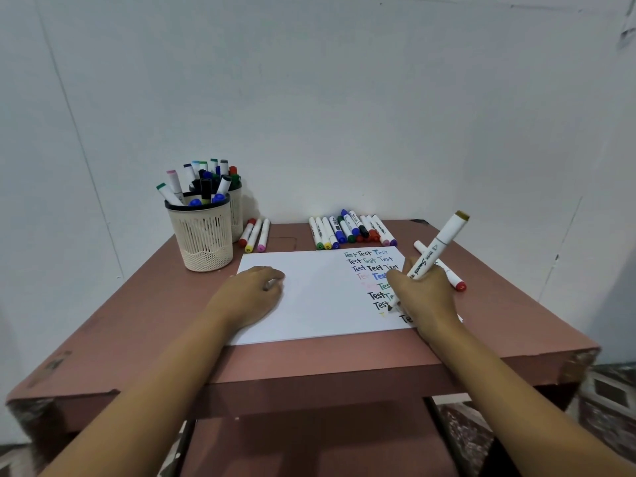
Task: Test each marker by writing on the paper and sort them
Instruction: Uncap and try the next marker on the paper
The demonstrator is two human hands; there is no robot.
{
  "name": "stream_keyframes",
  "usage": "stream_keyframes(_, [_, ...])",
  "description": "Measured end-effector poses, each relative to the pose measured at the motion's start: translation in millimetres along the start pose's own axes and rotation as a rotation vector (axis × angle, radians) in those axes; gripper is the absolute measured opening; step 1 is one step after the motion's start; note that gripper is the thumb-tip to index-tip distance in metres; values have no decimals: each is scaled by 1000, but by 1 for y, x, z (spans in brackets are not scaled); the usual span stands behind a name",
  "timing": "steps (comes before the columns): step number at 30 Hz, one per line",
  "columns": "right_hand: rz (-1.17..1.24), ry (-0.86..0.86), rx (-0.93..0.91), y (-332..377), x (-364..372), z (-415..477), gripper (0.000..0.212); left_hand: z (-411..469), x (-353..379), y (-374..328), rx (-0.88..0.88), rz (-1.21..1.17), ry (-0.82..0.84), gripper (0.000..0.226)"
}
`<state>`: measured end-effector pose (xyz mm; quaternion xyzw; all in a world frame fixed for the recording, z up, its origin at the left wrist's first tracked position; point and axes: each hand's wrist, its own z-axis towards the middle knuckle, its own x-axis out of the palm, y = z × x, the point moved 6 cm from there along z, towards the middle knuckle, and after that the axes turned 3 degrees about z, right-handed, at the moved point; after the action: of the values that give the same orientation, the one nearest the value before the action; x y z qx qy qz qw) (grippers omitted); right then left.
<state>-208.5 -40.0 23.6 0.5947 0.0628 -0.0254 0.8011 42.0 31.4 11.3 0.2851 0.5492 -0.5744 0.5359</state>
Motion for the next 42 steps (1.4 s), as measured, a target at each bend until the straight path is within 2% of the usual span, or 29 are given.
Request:
stream_keyframes(9, [-101, 37, -42, 3, 4, -4, 41, 0, 0, 0, 4, 14, 13, 34])
stream_keyframes(16, [-112, 64, -18, 1, 4, -3, 41, 0, 1, 1, -8, 7, 5, 34])
stream_keyframes(22, [-90, -12, -12, 3, 0, -3, 37, 0, 1, 1, -6, 8, 3, 34])
stream_keyframes(37, [-97, 45, -5, 4, 3, -4, 40, 1, 1, 3, -1, 7, 9, 33])
stream_keyframes(42, [5, -78, 23, 0, -8, -1, 31, 1, 2, 3, -2, -3, 10, 34])
